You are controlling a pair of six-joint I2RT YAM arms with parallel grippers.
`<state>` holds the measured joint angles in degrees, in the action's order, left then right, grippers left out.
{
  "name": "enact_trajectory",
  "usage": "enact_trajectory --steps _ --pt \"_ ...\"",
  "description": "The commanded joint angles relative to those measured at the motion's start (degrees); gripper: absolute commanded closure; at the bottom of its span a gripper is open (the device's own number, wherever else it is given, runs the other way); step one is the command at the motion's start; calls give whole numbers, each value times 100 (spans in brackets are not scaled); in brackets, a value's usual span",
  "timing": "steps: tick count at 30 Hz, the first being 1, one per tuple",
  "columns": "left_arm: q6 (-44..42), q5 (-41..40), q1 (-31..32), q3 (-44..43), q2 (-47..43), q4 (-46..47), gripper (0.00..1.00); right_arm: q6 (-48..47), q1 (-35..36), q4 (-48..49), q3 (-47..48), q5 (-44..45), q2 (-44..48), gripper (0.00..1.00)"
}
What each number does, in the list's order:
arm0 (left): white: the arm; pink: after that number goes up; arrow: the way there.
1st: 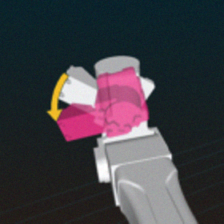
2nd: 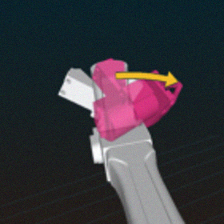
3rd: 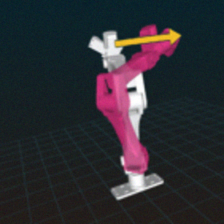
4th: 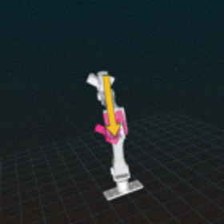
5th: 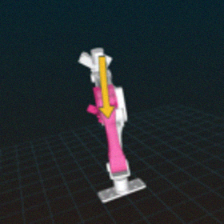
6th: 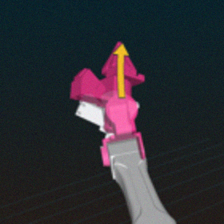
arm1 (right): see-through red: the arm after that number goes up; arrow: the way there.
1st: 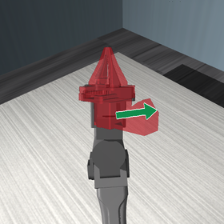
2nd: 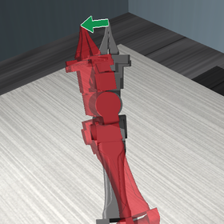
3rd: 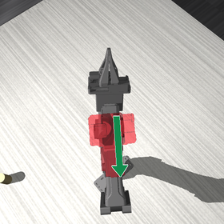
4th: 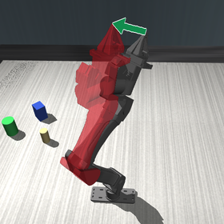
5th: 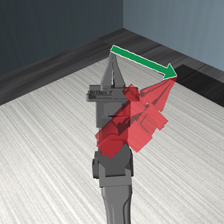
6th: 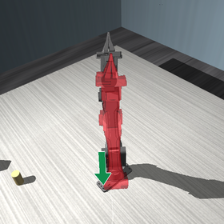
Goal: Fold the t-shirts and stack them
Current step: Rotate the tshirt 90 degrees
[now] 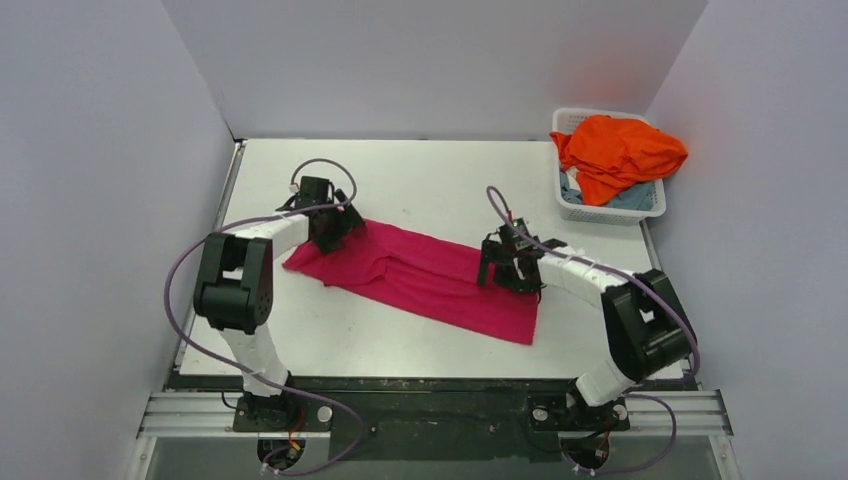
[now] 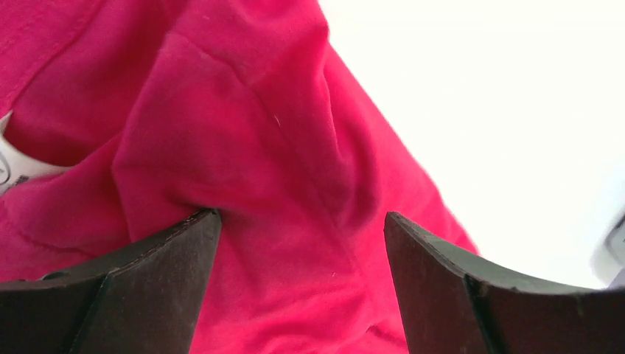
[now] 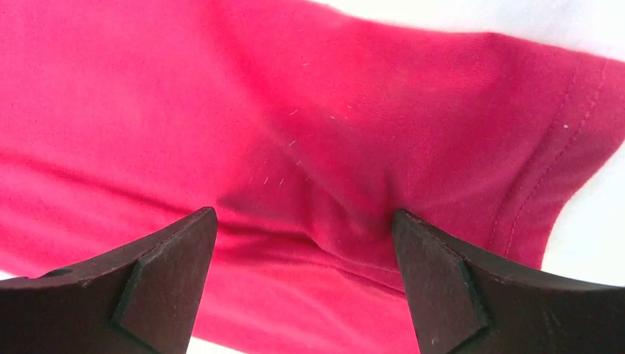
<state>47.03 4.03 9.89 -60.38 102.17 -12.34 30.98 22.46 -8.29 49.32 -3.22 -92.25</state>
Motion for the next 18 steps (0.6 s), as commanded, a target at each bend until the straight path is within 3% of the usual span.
enact_trajectory --steps 1,7,10,13,15,18 --pt "-221 145 77 -1365 1255 156 7 541 1090 -273 -1098 0 630 16" --pt "-498 357 882 -4549 3258 -801 7 1139 2908 -184 -1462 270 1066 16" --pt "-611 275 1179 -5994 4336 -1547 7 1239 3396 20 -1192 246 877 16" --pt "-500 696 1342 -7808 5210 -2059 7 1125 3716 244 -840 16 516 16" --pt "-403 913 1361 -8511 5666 -2226 7 990 3819 325 -602 -62 242 16" --pt "-368 988 1323 -8488 5689 -1841 7 809 3847 531 -352 -223 -99 16"
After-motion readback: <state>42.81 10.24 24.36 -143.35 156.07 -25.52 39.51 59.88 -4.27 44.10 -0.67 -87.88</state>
